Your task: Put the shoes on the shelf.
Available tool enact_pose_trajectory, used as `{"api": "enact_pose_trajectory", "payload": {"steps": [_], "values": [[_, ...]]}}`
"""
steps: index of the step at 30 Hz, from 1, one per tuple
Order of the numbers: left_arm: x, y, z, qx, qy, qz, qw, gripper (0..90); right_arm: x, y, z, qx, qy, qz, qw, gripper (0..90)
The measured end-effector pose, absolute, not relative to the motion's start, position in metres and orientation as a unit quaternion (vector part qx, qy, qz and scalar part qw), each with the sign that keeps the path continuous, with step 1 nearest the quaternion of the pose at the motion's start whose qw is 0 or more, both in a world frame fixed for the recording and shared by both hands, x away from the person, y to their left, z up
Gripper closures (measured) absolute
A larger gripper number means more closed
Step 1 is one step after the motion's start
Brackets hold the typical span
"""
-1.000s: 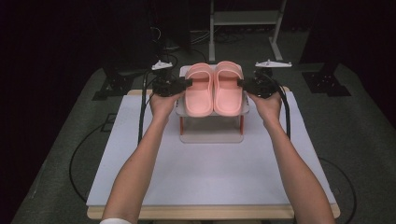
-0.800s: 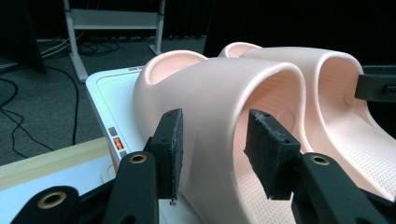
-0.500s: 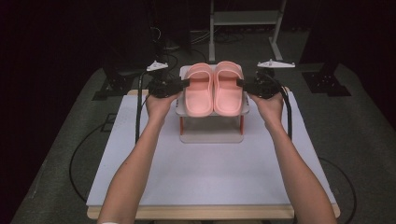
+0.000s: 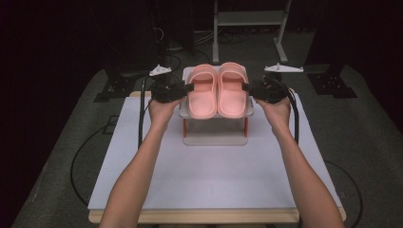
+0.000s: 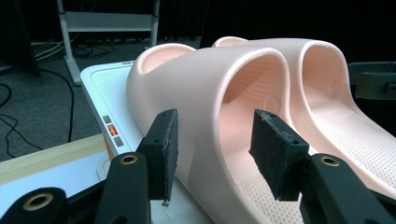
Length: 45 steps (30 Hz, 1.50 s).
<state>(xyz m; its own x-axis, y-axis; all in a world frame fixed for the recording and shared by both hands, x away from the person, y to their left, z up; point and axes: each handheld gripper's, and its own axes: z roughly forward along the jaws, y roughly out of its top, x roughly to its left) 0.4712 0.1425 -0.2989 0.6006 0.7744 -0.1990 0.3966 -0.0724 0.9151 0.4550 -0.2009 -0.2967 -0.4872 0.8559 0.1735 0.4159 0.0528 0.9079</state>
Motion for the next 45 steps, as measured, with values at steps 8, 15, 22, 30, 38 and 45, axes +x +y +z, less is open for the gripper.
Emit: {"api": "enact_pose_trajectory", "payload": {"steps": [8,15,22,30,38,45], "values": [[0.468,0.141,-0.298,0.714,0.406,0.176,0.543,49.9,0.453,-0.201,-0.296,0.455,0.696,0.513,0.211,48.4],[0.464,0.142,-0.301,0.715,0.401,0.174,0.546,50.0,0.450,-0.205,-0.298,0.452,0.691,0.526,0.206,44.4],[0.459,0.144,-0.302,0.712,0.399,0.174,0.551,49.9,0.447,-0.208,-0.300,0.450,0.693,0.528,0.197,41.9],[0.453,0.145,-0.301,0.715,0.390,0.177,0.553,48.2,0.443,-0.214,-0.303,0.450,0.693,0.530,0.190,39.5],[0.448,0.146,-0.303,0.714,0.386,0.178,0.556,45.8,0.438,-0.217,-0.304,0.447,0.694,0.531,0.192,37.2],[0.444,0.148,-0.304,0.712,0.385,0.175,0.560,42.8,0.434,-0.218,-0.303,0.442,0.695,0.532,0.197,34.7]]}}
